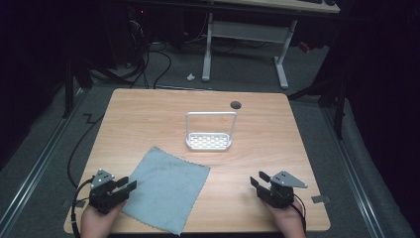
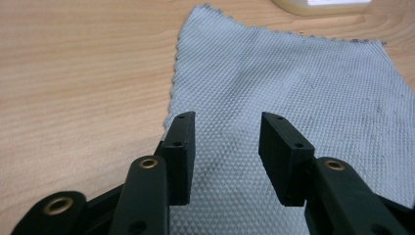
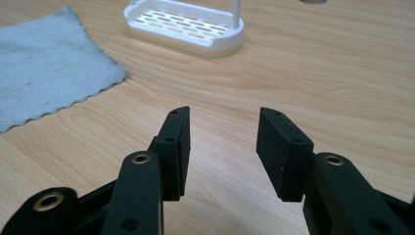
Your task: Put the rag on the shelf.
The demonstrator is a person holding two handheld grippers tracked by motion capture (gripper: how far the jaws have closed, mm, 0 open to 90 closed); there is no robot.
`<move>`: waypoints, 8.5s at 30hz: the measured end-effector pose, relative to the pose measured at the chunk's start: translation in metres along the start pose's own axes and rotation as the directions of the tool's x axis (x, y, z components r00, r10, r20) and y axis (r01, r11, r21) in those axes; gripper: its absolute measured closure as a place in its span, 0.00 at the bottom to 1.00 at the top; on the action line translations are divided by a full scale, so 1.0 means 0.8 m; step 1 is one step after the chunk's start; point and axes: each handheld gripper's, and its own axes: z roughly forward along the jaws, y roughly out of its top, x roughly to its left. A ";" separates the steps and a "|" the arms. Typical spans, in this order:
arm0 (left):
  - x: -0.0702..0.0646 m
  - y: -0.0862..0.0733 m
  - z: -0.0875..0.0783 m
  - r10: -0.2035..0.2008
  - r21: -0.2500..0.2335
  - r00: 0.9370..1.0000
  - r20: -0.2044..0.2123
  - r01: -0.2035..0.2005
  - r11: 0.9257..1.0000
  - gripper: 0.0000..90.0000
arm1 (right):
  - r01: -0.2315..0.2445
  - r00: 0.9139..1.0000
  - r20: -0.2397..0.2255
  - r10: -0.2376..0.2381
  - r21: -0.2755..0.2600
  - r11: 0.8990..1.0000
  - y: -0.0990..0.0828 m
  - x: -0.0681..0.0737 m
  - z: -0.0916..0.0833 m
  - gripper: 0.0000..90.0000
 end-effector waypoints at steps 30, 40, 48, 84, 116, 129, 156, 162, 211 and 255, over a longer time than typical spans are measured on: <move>-0.059 -0.005 0.028 0.221 0.160 0.971 0.094 -0.234 0.959 1.00 | 0.047 0.998 -0.039 -0.047 0.018 0.999 -0.001 0.007 0.007 0.64; -0.111 -0.002 0.040 0.317 0.121 0.931 0.181 -0.341 0.932 0.93 | 0.071 0.995 -0.068 -0.068 0.033 0.997 0.001 0.021 0.016 0.65; -0.072 -0.008 0.019 0.224 0.083 0.971 0.077 -0.231 0.969 0.81 | 0.136 0.976 -0.179 -0.122 0.067 0.988 0.014 0.070 0.051 0.74; -0.155 -0.011 0.054 0.361 0.100 0.880 0.310 -0.408 0.908 0.74 | 0.146 0.985 -0.118 -0.124 0.196 0.970 -0.008 0.041 0.049 1.00; -0.093 0.036 0.088 0.196 0.013 0.974 0.117 -0.199 0.980 0.64 | 0.099 0.989 -0.120 -0.085 0.123 0.987 -0.011 0.031 0.024 0.90; -0.092 0.066 0.132 0.180 0.031 0.979 0.097 -0.183 0.983 0.66 | 0.086 0.991 -0.117 -0.072 0.127 0.988 -0.013 0.025 0.027 0.85; -0.103 0.066 0.157 0.123 0.085 0.976 0.177 -0.140 0.987 0.98 | -0.021 1.000 0.023 0.017 0.189 0.982 0.027 -0.005 0.109 0.85; -0.100 0.063 0.150 0.121 0.041 0.975 0.186 -0.130 0.991 0.98 | 0.000 1.000 -0.002 0.000 0.190 0.982 0.024 0.002 0.106 0.99; -0.132 0.125 0.038 0.170 -0.356 0.972 0.159 -0.104 0.929 0.98 | 0.081 0.995 -0.026 -0.093 -0.292 0.953 0.111 0.042 -0.004 1.00; -0.109 0.262 0.045 0.234 -0.463 0.972 0.009 -0.203 0.863 0.99 | 0.024 1.000 0.015 -0.019 -0.415 0.909 0.235 -0.013 0.003 1.00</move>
